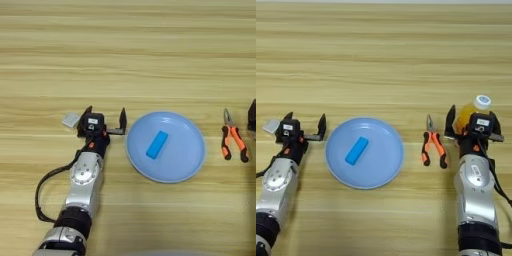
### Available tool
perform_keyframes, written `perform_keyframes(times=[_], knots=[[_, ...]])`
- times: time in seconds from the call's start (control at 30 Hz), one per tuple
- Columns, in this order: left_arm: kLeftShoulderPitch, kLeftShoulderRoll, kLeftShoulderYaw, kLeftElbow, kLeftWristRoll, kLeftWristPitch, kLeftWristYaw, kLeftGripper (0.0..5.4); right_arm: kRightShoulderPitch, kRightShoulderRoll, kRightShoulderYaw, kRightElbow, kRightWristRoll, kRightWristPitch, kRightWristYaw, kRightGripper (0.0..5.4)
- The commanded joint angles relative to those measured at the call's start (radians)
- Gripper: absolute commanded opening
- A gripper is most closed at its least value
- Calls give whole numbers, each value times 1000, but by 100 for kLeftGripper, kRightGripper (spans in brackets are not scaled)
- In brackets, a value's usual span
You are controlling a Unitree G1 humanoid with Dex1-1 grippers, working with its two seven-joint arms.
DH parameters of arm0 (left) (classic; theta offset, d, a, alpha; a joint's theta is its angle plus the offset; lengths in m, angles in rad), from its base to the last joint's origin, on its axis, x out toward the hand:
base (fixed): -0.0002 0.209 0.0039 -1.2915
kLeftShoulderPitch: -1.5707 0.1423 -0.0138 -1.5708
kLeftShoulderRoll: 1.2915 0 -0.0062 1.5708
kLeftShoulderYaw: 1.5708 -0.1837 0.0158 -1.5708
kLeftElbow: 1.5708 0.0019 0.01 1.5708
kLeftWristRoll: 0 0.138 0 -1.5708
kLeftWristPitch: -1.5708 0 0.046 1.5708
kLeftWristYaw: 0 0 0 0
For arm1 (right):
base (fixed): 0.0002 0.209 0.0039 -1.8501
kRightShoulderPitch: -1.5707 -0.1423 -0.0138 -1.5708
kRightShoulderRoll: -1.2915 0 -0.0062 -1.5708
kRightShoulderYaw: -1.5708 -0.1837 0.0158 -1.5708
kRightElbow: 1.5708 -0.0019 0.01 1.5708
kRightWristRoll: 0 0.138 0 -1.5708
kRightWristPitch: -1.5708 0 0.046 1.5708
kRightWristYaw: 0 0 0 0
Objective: Move the objects on the table
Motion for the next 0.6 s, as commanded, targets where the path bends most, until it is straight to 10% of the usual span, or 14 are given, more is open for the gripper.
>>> perform_keyframes(times=[0.03, 0.6], knots=[[-11, -4, -1, 6, 4, -3, 1, 540, -23, -9, -4, 12, 6, -7, 3, 423], [-7, -3, 0, 6, 6, -5, 4, 540, -1, -1, 12, -51, -16, -1, -17, 353]])
